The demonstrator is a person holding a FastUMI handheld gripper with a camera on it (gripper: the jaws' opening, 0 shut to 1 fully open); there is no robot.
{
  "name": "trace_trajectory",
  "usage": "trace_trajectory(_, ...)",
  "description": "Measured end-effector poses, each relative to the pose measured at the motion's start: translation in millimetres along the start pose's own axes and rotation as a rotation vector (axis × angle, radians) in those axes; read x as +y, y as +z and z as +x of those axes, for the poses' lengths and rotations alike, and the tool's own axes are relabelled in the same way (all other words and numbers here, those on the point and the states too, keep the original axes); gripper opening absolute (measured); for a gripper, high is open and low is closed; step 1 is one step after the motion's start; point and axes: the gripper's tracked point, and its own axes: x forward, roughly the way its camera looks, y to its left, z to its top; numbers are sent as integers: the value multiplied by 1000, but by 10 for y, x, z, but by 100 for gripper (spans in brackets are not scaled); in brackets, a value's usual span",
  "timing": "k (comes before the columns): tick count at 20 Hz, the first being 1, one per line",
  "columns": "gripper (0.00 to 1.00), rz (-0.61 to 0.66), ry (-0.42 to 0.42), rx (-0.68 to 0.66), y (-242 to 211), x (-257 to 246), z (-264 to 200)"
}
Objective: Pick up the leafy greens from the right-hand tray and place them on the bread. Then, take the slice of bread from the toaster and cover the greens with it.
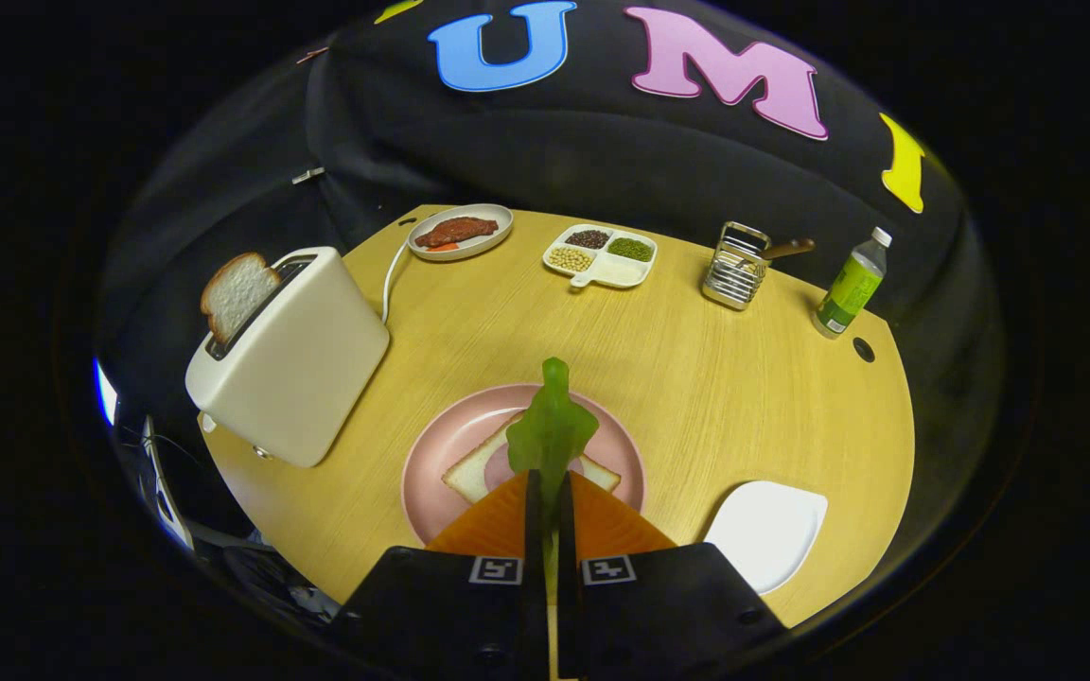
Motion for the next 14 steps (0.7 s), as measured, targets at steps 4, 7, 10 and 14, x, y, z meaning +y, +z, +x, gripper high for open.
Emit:
trace_trajectory(4, 12, -40, -11, 18, -35, 66, 187)
trace_trajectory(7, 18, -65, -27, 29, -70, 74, 288)
trace_trajectory(10, 24, -81, -36, 44, -108, 64, 363)
trace_trajectory(14, 50, -111, -71, 44, -104, 18, 393)
